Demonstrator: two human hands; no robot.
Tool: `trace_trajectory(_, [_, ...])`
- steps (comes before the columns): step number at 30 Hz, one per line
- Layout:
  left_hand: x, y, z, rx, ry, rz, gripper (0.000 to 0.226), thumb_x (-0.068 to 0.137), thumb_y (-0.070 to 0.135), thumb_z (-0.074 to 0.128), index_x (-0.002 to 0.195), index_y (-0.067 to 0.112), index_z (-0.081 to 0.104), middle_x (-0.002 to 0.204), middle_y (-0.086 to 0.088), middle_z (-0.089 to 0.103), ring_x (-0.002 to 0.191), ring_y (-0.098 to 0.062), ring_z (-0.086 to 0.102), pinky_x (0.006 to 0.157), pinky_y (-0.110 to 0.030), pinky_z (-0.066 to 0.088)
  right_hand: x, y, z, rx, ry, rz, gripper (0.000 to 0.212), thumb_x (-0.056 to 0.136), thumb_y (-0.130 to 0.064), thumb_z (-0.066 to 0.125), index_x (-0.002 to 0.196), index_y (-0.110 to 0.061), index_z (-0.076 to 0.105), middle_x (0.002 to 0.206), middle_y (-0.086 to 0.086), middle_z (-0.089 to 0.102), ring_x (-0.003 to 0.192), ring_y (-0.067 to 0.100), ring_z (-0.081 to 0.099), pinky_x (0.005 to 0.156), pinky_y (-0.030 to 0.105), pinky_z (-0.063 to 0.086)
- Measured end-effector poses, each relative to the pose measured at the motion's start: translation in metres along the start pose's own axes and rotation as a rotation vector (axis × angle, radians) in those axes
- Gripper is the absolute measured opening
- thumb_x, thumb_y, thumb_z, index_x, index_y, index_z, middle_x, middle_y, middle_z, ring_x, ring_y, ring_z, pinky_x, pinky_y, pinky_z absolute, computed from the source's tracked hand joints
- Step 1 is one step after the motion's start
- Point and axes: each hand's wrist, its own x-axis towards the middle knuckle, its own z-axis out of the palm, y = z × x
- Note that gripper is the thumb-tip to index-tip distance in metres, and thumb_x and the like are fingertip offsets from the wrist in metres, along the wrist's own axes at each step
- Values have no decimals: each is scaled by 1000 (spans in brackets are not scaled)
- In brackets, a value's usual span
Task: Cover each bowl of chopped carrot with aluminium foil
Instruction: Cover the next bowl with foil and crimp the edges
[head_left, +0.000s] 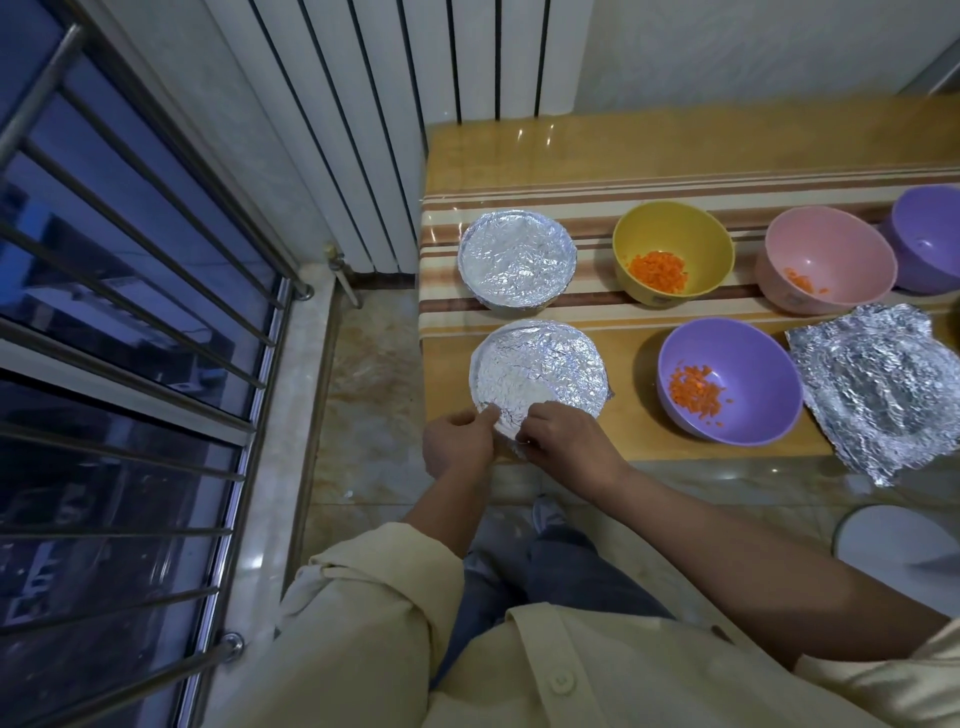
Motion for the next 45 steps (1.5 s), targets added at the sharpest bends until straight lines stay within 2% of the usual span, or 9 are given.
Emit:
trace_trajectory(4, [-16,3,6,-176,71,-71,23,71,2,83,63,19,70,69,-9,72,77,-31,74,81,-45,62,5,-2,4,20,-9,18,22,58,-5,85,60,-6,63,59,6,54,52,27,56,40,27,38])
trace_trajectory(8, [-10,9,7,-258,84,-137,21,73,-5,77,62,10,69,65,-12,70,77,-33,73,81,-46,62,9,-3,6,35,-9,50,21,60,-3,82,58,-5,61,57,7,54,50,28,55,39,28,38])
trace_trajectory(12, [-5,6,7,-246,102,-116,18,70,7,86,63,15,71,74,-12,74,79,-31,74,82,-45,62,8,-3,5,45,-8,53,20,61,-4,81,58,-7,62,57,5,54,50,26,56,42,25,35])
trace_trajectory(18, [2,6,9,-224,106,-95,25,65,3,84,50,15,69,59,-8,71,73,-32,74,81,-47,62,10,-4,4,31,-18,61,17,62,-4,78,57,-7,62,57,5,53,48,28,55,40,25,34])
trace_trajectory(23, [-3,6,9,-209,62,-107,16,68,9,87,68,13,72,74,-12,74,79,-32,74,81,-46,62,9,-5,3,18,7,79,13,66,-11,74,58,-9,64,57,3,54,47,26,55,40,22,31])
trace_trajectory(29, [0,6,11,-181,74,-93,39,70,-6,77,39,16,66,47,-4,64,67,-31,70,79,-53,61,10,-6,3,0,4,92,19,62,-9,80,57,-10,63,56,2,54,47,24,55,41,20,28])
trace_trajectory(36, [3,-1,12,-105,15,-52,22,51,28,86,66,18,72,71,-10,74,74,-30,74,79,-48,62,7,-7,3,20,41,94,8,66,-15,70,60,-13,66,56,1,54,47,23,55,40,23,31])
trace_trajectory(39, [4,-4,14,-75,45,-15,12,47,25,75,57,19,72,67,-7,74,73,-30,74,79,-47,61,6,-6,3,30,50,92,11,62,-12,76,60,-13,65,56,0,54,48,23,56,41,22,32])
trace_trajectory(45, [3,8,10,80,99,67,7,69,16,76,75,14,77,73,-6,75,72,-27,74,79,-43,62,5,-2,4,52,48,42,9,68,-14,77,71,-13,69,64,2,57,56,24,58,40,27,39])
